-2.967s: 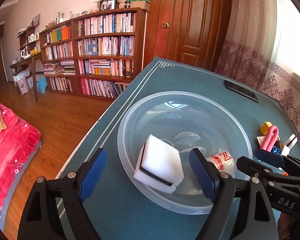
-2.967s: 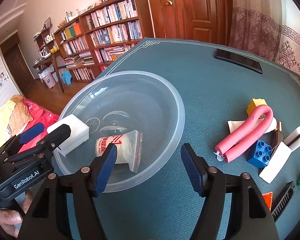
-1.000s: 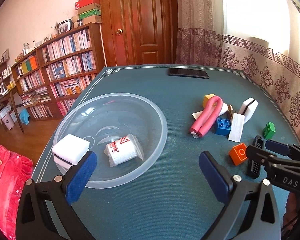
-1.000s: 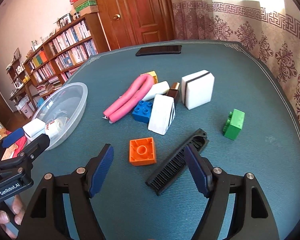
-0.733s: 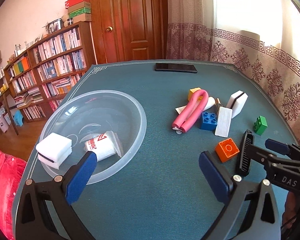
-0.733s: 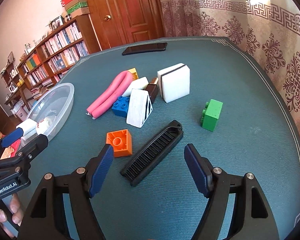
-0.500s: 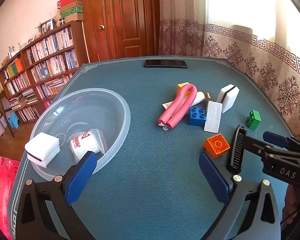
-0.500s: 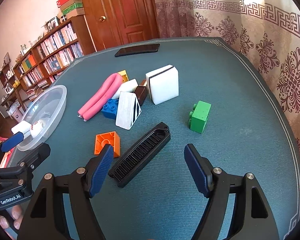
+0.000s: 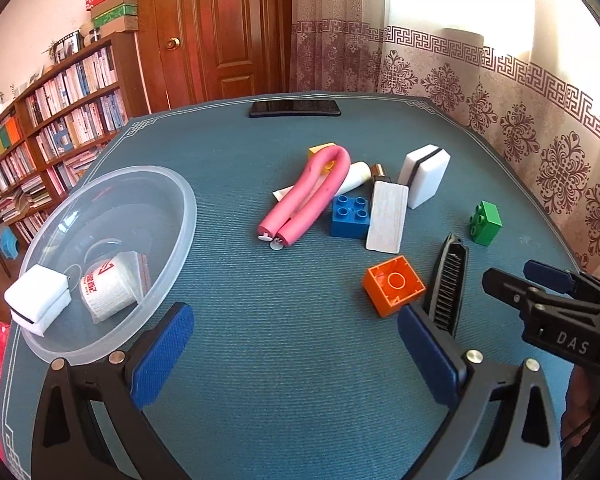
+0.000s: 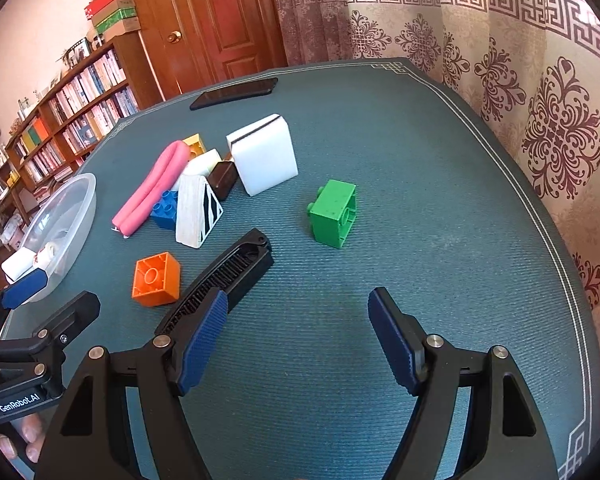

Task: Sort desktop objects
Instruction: 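Withdraw both tools from the bowl and move toward the remaining bricks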

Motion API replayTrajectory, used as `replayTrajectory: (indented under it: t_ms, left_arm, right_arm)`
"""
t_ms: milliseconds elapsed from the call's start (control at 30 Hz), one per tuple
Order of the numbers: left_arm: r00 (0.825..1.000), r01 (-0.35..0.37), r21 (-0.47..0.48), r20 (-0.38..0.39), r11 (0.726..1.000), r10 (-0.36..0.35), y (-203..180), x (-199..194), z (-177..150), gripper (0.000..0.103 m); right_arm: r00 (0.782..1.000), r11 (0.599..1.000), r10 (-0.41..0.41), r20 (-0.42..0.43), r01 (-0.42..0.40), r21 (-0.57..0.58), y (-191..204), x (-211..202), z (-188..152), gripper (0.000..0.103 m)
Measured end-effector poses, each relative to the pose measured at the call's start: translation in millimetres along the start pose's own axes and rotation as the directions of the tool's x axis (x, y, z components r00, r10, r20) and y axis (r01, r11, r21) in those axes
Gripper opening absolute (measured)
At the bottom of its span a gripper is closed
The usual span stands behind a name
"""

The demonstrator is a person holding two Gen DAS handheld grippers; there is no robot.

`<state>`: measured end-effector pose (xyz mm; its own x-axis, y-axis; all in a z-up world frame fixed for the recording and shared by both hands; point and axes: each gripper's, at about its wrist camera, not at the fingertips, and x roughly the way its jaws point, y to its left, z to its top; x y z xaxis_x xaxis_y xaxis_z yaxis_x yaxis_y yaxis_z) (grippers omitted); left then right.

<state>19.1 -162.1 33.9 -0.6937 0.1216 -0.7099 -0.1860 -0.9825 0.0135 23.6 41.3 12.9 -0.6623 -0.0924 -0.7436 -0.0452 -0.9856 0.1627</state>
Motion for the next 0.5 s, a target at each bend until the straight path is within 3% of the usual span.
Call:
replayTrajectory:
  t_ms: [500]
  left_arm:
    - [0.998,0.042,0.001,-0.047,0.999,-0.042,-23.2,26.2,15.1,0.102]
  right_arm:
    - [1.0,1.0,-0.014,-0.012,0.015,0.021,-15.4,4.4,1.1,0.076]
